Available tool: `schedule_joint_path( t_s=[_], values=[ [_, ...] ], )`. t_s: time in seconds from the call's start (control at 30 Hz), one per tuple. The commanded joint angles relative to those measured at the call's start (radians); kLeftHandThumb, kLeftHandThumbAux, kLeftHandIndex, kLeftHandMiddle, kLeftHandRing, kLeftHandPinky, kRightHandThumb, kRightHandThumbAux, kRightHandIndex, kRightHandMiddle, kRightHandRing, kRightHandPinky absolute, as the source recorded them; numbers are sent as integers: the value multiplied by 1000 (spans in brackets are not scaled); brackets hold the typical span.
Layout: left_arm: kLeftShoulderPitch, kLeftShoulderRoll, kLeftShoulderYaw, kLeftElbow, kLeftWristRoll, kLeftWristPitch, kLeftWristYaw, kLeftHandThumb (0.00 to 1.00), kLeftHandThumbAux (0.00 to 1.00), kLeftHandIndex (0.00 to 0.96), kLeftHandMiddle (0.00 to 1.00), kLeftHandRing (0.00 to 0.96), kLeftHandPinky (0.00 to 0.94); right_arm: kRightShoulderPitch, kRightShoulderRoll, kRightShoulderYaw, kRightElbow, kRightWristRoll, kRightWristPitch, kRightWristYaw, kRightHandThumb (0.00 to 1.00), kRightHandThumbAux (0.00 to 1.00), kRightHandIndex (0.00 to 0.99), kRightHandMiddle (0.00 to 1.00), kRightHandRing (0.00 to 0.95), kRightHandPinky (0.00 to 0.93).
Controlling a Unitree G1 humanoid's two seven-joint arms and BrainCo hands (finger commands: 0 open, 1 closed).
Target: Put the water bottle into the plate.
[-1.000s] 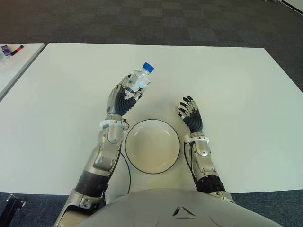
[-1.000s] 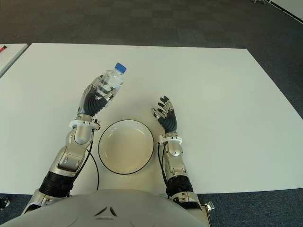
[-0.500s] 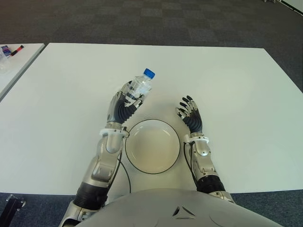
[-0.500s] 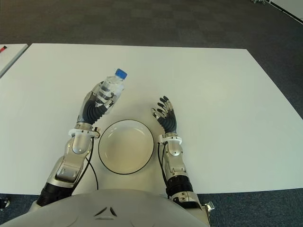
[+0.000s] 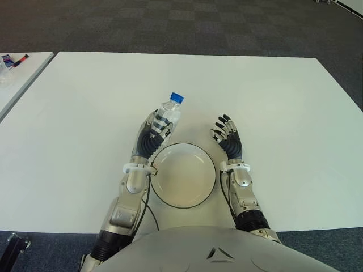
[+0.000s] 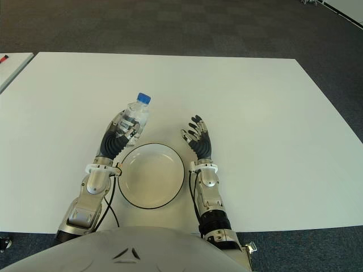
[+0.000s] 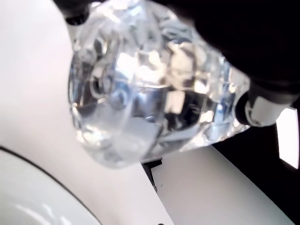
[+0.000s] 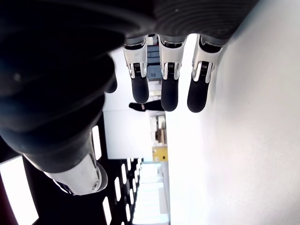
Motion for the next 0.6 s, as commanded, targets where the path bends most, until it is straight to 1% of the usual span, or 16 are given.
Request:
schedule_joint_path(
  t_s=[0.03, 0.33, 0.6],
  values=[
    [14, -14, 3, -18, -29, -2, -22, 855, 665, 405, 543, 861, 863, 15, 20, 5, 27, -1, 33, -1, 495, 786, 92, 147, 170, 233],
    [66, -25, -20, -32, -36, -19, -23, 855, 665, 405, 543, 862, 865, 10, 22, 10, 25, -7, 47, -8, 482, 780, 87, 141, 164, 226],
    [110, -15, -34, -23, -36, -71, -18, 855, 665, 406, 544, 864, 866, 5, 20, 19, 32, -24, 45, -21, 452, 780, 80, 137, 162, 228]
  ],
)
